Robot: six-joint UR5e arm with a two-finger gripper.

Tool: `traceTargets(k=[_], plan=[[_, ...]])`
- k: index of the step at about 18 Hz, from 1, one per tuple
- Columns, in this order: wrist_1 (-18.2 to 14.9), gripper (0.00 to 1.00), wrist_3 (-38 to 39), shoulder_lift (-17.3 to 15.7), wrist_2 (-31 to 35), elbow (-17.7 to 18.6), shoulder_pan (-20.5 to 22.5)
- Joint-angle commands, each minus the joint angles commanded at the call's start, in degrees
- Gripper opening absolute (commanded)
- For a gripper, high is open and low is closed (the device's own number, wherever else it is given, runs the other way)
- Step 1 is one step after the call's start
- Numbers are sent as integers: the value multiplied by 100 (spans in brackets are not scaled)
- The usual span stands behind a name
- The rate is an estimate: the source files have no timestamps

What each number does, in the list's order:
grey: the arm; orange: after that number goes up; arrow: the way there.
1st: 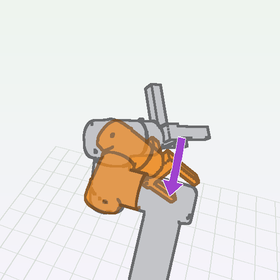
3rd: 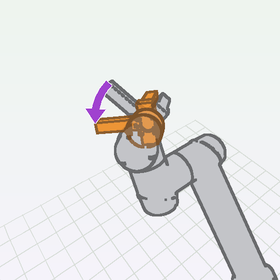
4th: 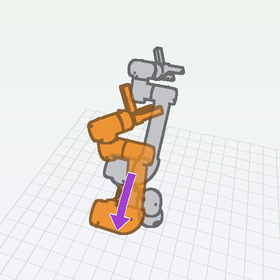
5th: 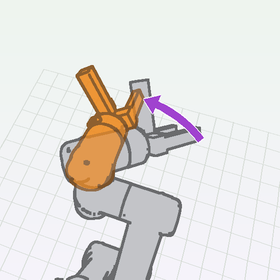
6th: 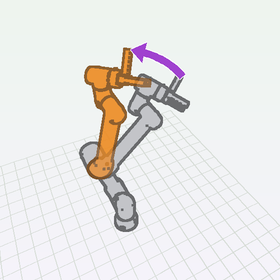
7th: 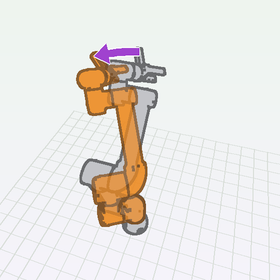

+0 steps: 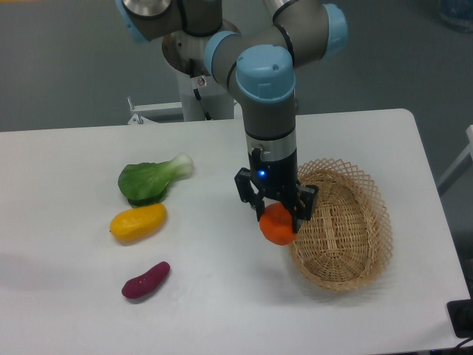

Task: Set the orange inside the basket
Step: 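Hold the orange in the gripper and lift it slightly beside the basket, then carry the held orange over the wicker basket and lower it inside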

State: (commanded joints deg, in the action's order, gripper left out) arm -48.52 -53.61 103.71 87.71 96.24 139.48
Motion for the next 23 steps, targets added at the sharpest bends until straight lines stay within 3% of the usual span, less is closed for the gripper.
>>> traceTargets(k=[8,15,23], plan=[[0,63,-9,-9,0,9,9],[0,63,-61,-79,9,255,0],[-18,63,-1167,-211,9,527,482]])
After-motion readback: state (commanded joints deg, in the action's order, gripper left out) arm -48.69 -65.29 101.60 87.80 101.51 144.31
